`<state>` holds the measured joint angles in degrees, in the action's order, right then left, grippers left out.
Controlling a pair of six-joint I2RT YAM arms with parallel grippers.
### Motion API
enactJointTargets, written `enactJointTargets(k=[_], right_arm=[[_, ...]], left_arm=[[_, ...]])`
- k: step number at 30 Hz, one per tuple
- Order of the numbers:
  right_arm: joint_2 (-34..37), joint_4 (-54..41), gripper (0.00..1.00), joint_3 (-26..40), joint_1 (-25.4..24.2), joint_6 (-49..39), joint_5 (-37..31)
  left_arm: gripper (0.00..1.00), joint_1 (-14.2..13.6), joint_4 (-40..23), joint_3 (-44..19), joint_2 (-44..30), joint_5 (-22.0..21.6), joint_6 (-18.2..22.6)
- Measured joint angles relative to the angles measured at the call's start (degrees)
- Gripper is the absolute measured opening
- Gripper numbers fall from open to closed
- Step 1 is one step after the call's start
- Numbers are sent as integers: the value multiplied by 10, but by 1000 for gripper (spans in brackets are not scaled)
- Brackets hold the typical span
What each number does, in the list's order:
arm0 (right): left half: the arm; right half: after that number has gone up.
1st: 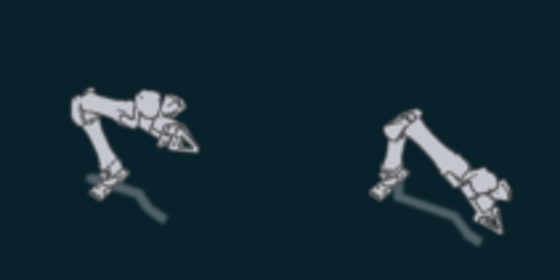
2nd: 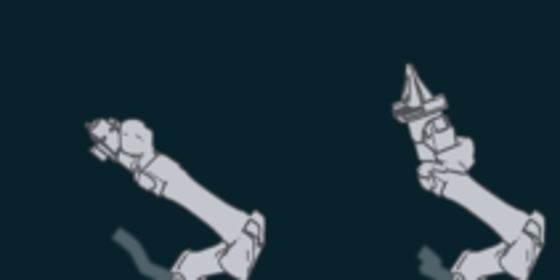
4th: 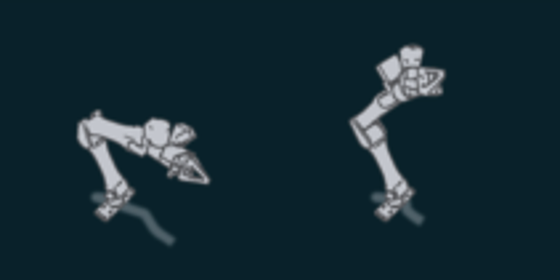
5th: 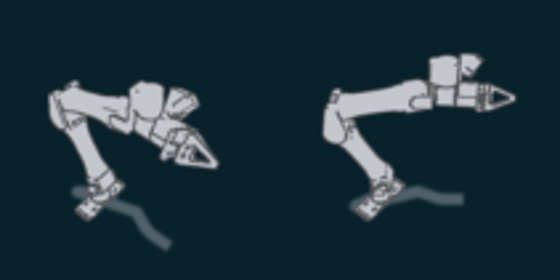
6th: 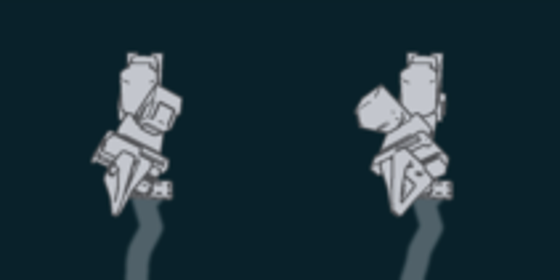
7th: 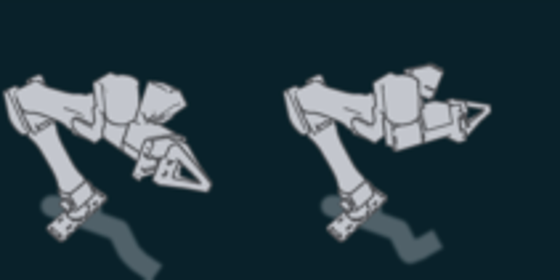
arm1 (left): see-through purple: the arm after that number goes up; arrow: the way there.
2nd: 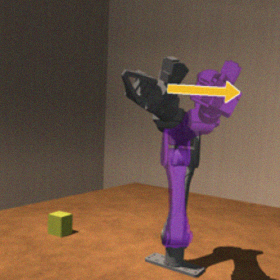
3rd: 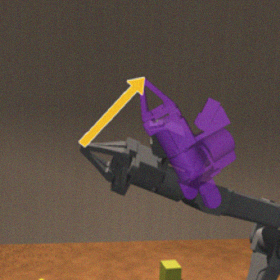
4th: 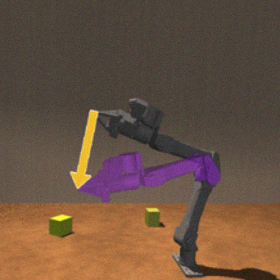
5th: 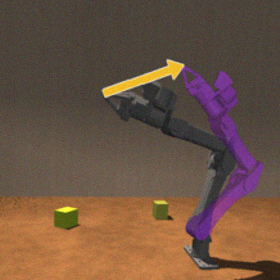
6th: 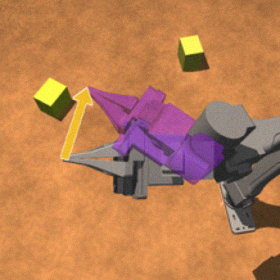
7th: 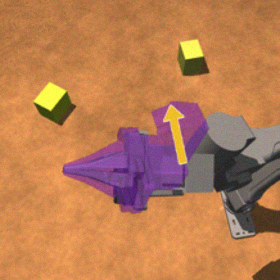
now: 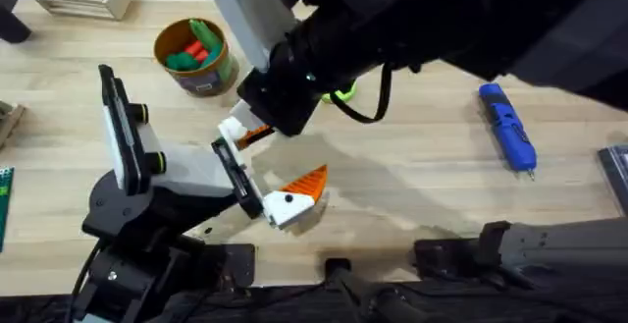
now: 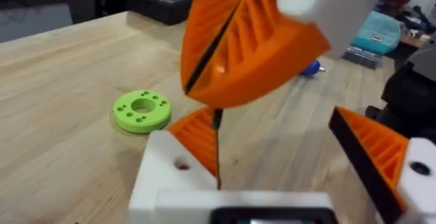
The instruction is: Pick up the gripper from the table and insert it into the empty holder that is missing its gripper. Then pick up a screw, insert it into the mounting hole, and use the screwdriver to tighten it. Finally, clean up the table by picking up the vegetable and placing it into the bucket.
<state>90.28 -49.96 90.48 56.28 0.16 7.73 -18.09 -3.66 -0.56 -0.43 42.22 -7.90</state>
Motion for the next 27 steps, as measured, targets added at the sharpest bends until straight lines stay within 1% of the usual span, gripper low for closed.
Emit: enactJointTargets(k=[6, 10, 16, 27], right_arm=[[10, 16, 6, 0, 14, -8, -4], [29, 17, 6, 0, 24, -15, -21], [32, 29, 6, 0, 25, -21, -38], [32, 33, 6, 0, 25, -32, -41]], left_arm=[[987, 0, 0, 0, 0, 0, 0], [987, 0, 0, 0, 0, 0, 0], [987, 0, 0, 0, 0, 0, 0], [987, 0, 0, 0, 0, 0, 0]])
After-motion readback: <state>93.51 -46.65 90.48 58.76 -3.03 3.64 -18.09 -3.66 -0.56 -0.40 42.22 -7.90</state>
